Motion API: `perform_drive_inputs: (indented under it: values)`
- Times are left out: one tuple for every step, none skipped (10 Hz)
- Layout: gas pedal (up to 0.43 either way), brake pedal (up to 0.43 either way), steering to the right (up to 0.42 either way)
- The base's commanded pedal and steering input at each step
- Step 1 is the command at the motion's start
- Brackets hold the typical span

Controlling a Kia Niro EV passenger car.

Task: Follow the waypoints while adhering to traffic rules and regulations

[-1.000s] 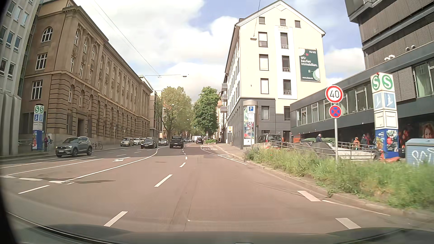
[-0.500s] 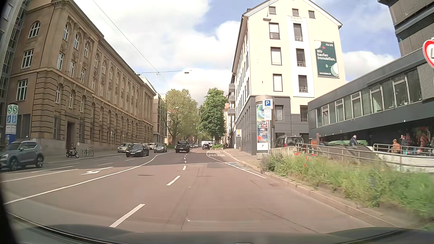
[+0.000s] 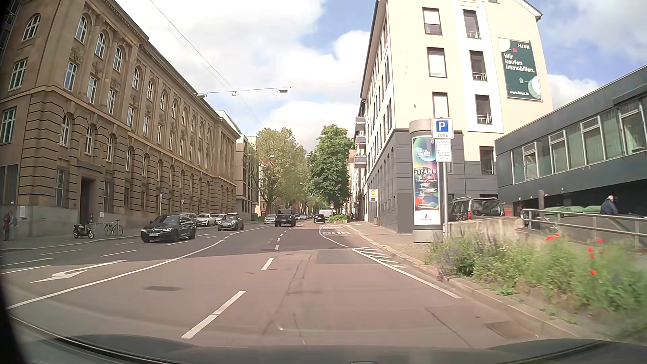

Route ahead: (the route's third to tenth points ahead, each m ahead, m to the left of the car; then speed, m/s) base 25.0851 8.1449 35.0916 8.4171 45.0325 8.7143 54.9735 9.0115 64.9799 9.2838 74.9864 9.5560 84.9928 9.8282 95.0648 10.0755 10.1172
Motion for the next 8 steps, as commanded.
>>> perform_drive_inputs:
  values:
    - [0.118,0.0,-0.036]
    - [0.118,0.0,-0.039]
    - [0.118,0.0,-0.04]
    - [0.118,0.0,-0.04]
    - [0.118,0.0,-0.04]
    - [0.118,0.0,-0.04]
    - [0.118,0.0,-0.04]
    - [0.118,0.0,-0.041]
